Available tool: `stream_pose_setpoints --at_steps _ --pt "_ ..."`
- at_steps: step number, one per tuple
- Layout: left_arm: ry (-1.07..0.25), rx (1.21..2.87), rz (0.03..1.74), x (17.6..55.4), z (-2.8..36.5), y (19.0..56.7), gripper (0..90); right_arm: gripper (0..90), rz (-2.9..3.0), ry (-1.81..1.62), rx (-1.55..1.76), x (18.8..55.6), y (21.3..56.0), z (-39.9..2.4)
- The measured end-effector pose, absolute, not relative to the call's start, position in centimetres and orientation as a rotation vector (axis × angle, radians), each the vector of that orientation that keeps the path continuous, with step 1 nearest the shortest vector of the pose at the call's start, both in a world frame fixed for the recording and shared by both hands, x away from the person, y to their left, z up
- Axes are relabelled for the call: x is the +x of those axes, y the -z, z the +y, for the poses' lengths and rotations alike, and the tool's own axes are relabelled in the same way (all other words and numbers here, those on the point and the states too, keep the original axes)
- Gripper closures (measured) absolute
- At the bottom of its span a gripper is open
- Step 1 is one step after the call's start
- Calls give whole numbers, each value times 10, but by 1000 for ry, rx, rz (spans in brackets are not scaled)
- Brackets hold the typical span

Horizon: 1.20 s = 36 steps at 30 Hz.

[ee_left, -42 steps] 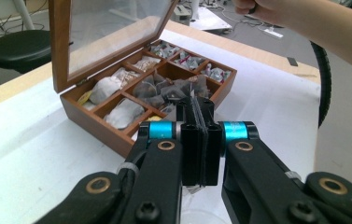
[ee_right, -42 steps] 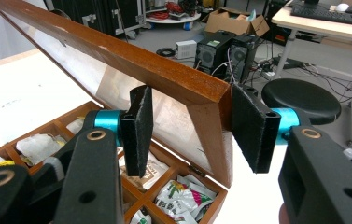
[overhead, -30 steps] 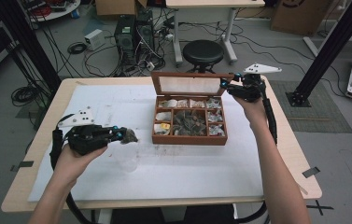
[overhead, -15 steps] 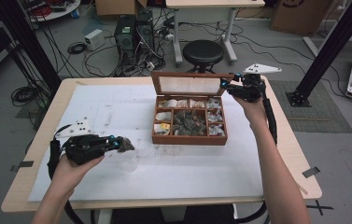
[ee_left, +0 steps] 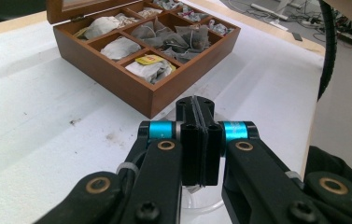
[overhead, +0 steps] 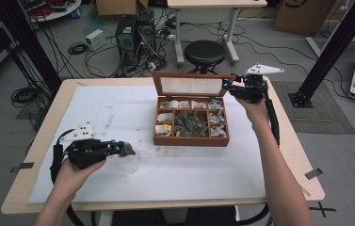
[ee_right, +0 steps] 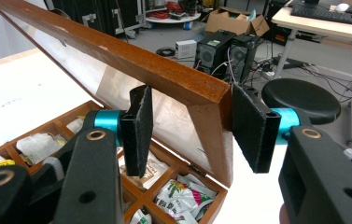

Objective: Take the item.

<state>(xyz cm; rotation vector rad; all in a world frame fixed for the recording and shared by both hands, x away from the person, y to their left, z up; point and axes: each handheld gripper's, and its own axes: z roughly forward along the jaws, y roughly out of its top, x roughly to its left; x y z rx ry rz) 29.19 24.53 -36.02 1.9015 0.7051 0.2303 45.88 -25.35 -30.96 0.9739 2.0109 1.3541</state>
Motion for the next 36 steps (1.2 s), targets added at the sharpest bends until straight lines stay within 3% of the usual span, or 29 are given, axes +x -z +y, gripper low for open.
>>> stream_pose_setpoints --at_steps 11,22,36 --pt "-228 1905 717 292 247 363 876 510 2009 -1356 980 459 310 -253" --pt "-224 1893 733 294 249 360 575 510 2007 -1355 980 459 310 -253" --pt "-277 1845 697 305 249 344 350 510 2009 -1354 978 459 310 -253"
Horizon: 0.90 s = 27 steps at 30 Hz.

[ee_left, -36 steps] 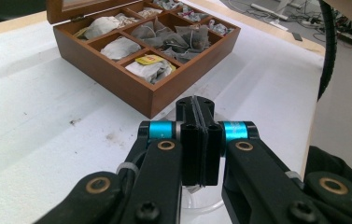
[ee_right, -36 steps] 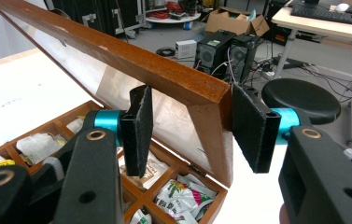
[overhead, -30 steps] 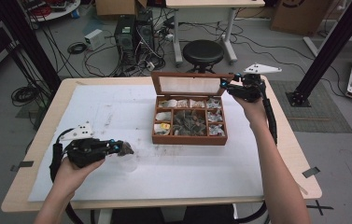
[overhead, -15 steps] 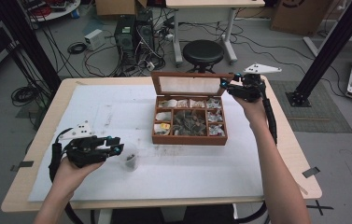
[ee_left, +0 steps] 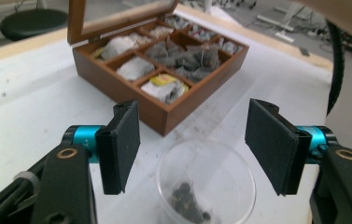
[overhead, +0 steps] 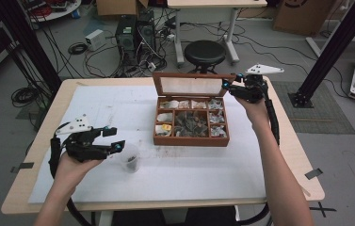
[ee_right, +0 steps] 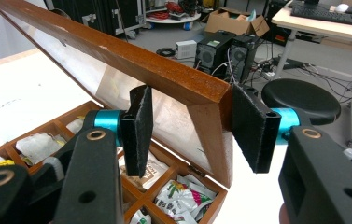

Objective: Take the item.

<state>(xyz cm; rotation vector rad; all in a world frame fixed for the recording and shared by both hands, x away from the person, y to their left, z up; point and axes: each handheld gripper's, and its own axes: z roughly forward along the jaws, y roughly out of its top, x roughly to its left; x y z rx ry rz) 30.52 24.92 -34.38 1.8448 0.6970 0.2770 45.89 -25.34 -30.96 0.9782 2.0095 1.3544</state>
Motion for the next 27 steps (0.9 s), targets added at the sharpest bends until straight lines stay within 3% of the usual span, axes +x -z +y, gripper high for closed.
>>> stream_pose_setpoints --at_steps 7,16,27 --pt "-327 1822 666 314 248 334 303 510 2010 -1354 973 459 310 -254" --pt "-419 1803 595 329 242 327 299 510 2009 -1359 977 459 310 -253" --pt "-457 1772 633 331 247 329 299 510 2012 -1360 976 459 310 -254"
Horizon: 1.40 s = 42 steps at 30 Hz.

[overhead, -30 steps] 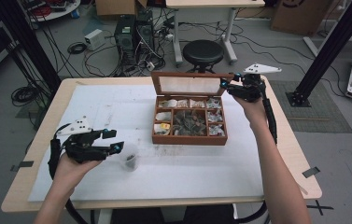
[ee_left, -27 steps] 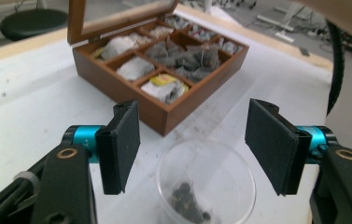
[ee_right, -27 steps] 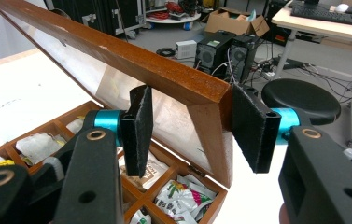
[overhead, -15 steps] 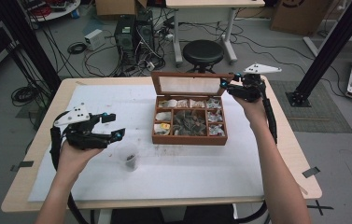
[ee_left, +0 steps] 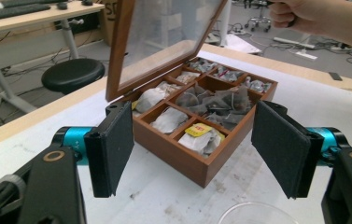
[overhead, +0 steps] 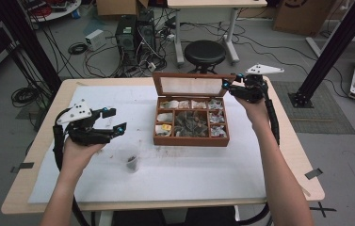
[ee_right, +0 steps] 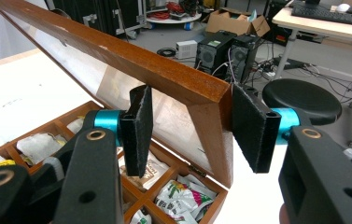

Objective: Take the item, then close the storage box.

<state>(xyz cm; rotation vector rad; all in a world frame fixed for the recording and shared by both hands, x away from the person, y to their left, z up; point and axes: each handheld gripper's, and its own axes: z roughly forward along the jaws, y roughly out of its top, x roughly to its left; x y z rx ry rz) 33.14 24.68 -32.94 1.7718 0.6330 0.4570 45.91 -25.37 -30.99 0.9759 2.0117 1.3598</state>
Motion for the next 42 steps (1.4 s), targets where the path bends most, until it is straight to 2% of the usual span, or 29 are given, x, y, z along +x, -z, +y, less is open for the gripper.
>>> stream_pose_setpoints --at_steps 27,42 --pt "-451 1738 646 328 256 325 299 508 2031 -1342 971 456 309 -254" --pt "-438 1735 642 325 255 325 299 472 2039 -1357 980 446 318 -259"
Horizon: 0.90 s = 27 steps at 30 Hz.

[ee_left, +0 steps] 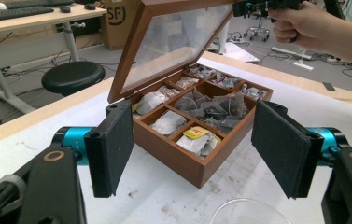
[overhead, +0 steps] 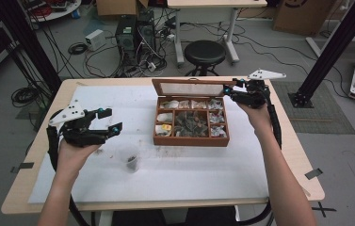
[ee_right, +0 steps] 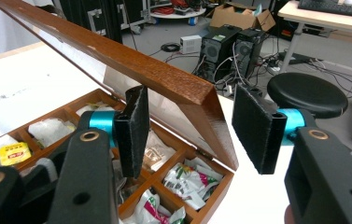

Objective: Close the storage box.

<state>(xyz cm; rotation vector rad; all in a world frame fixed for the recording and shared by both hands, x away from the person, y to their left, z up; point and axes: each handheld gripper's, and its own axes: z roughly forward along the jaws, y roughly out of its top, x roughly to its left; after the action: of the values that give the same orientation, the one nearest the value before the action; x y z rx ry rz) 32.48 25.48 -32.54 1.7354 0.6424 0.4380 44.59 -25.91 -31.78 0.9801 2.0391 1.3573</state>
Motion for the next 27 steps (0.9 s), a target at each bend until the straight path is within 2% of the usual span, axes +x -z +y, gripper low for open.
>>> stream_pose_setpoints --at_steps 17,27 --pt "-418 1740 633 323 251 327 299 404 2060 -1360 1045 436 331 -267" --pt "-410 1749 628 323 248 329 299 403 2069 -1371 1048 429 338 -268"
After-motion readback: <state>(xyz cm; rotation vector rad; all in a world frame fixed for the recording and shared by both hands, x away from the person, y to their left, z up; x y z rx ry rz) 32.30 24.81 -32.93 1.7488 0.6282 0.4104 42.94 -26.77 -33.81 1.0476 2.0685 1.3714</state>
